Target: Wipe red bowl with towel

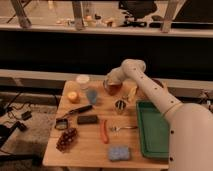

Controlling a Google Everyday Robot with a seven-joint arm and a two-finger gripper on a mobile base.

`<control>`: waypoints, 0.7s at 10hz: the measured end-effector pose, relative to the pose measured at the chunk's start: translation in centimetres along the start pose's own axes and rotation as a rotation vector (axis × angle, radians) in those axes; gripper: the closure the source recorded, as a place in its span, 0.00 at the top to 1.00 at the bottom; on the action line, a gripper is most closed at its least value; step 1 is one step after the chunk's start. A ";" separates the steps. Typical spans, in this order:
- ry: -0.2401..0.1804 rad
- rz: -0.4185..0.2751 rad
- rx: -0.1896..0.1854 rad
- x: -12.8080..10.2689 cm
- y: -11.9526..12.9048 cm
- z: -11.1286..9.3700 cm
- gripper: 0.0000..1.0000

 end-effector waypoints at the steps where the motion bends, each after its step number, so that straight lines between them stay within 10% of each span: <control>1: 0.001 0.005 0.001 0.0 0.5 -0.5 0.18; 7: 0.057 0.054 0.024 2.3 3.1 -4.5 0.18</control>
